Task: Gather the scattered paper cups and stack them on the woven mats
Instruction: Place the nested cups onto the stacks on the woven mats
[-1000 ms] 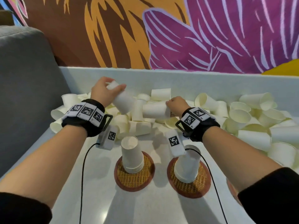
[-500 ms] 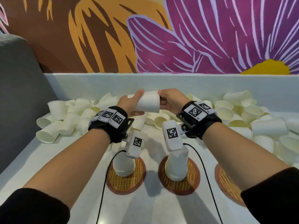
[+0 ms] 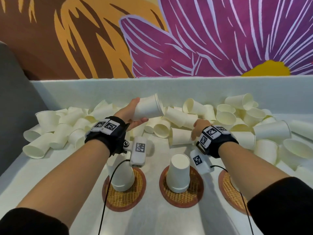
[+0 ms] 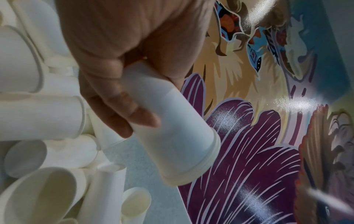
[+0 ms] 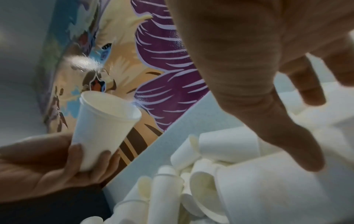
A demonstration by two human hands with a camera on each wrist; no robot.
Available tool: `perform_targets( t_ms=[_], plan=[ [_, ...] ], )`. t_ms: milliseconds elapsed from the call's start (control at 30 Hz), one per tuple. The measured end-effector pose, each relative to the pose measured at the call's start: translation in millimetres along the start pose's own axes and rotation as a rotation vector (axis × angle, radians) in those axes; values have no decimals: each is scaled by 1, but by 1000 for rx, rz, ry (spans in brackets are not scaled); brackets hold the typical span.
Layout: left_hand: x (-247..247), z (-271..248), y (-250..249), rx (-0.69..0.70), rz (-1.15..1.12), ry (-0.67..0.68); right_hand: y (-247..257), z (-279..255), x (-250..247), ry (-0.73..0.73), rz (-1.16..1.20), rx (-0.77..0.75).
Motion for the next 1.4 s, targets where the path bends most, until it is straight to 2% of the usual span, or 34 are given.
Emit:
perform_targets(
  t_ms=[67, 133, 167, 300, 400, 500, 567, 733, 833, 900, 1000, 1067, 1200, 1300, 1400],
  plan=[
    [4, 2, 3, -9, 20, 9, 2, -39, -5, -20, -95, -25],
    [6, 4, 5, -13, 32, 17, -3, -55, 3, -5, -140, -10],
    [6, 5, 5, -16, 31, 14, -6, -54, 3, -37, -140, -12],
    [9, 6, 9, -36, 41, 15, -21, -35, 21, 15, -35, 87],
    [13, 3, 16, -69, 97, 44, -18, -35, 22, -2, 5, 53],
    [19, -1, 20, -56, 254, 75, -19, -39, 18, -13, 28, 12],
    [28, -7, 15, 38, 410, 112, -22, -41, 9, -6, 226, 47],
    [79, -52, -2, 520, 884, 286, -27, -34, -16, -72, 656, 93],
    [110, -85, 13, 720, 1111, 427, -32, -47, -26, -107, 892, 82],
    [124, -93, 44, 773, 1326, 527, -34, -48, -29, -95, 1006, 64],
    [126, -88, 107, 689, 1589, 674, -33, -57, -34, -65, 1114, 14],
    [122, -84, 125, 649, 1585, 678, -33, -63, -37, -39, 1166, -15],
    [122, -84, 97, 540, 1339, 603, -37, -79, -45, -6, 1218, -93],
    [129, -84, 58, 634, 1183, 485, -48, -90, -57, -82, 1208, -131],
    [141, -82, 39, 708, 1159, 419, -62, -108, -75, -188, 1120, -173]
  ],
)
Point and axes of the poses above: each hand's wrist, its own z-axis towards the middle knuckle, its own x-axis out of the palm, y = z × x, the point moved 10 cm from there along z, towards the middle knuckle, and after that the axes turned 1 degree about -z, right-handed, at the moved point
